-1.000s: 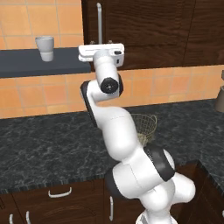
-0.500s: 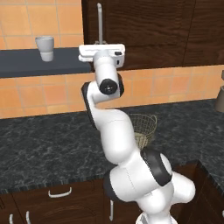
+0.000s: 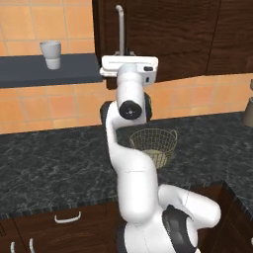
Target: Open the cabinet, pick up the bread from the cabinet and place it in the basket. Then move the basket to the dining counter.
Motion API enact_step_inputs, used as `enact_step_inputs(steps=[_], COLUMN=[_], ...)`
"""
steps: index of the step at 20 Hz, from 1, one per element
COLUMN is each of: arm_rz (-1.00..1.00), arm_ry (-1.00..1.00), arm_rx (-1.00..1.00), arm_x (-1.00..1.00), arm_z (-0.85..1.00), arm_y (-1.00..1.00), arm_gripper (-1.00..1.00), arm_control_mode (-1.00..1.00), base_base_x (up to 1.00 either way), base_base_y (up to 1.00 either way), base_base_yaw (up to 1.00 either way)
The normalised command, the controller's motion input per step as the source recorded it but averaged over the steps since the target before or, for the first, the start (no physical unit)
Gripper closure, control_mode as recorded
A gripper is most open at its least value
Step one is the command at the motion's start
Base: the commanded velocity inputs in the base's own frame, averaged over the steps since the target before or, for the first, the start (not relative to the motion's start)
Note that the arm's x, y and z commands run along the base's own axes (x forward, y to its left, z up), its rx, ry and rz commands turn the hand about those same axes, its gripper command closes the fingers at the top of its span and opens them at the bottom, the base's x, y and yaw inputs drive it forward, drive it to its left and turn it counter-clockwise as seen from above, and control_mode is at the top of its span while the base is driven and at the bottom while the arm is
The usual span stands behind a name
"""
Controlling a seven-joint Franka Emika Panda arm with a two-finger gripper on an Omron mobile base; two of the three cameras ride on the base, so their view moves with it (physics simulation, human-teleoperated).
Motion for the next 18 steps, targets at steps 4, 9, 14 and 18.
enact_step_inputs(steps=[4,9,14,18], arm_rz=[-0.18,-0.22,-0.19,-0.18], arm_ry=[0.13,0.11,0.07,0.07], arm_rx=[0.1,0.15,0.18,0.2], arm_x=[-1.0,-1.0,-1.0,-1.0], arm_z=[0.42,0.28,0.15,0.14], arm_y=[-0.62,-0.75,-0.88,-0.97], arm_gripper=[1.0,1.0,1.0,1.0], arm_control_mode=[-1.0,-1.0,-1.0,-1.0], base_base_x=[0.0,0.0,0.0,0.0], base_base_y=[0.0,0.0,0.0,0.0], base_base_yaw=[0.0,0.0,0.0,0.0])
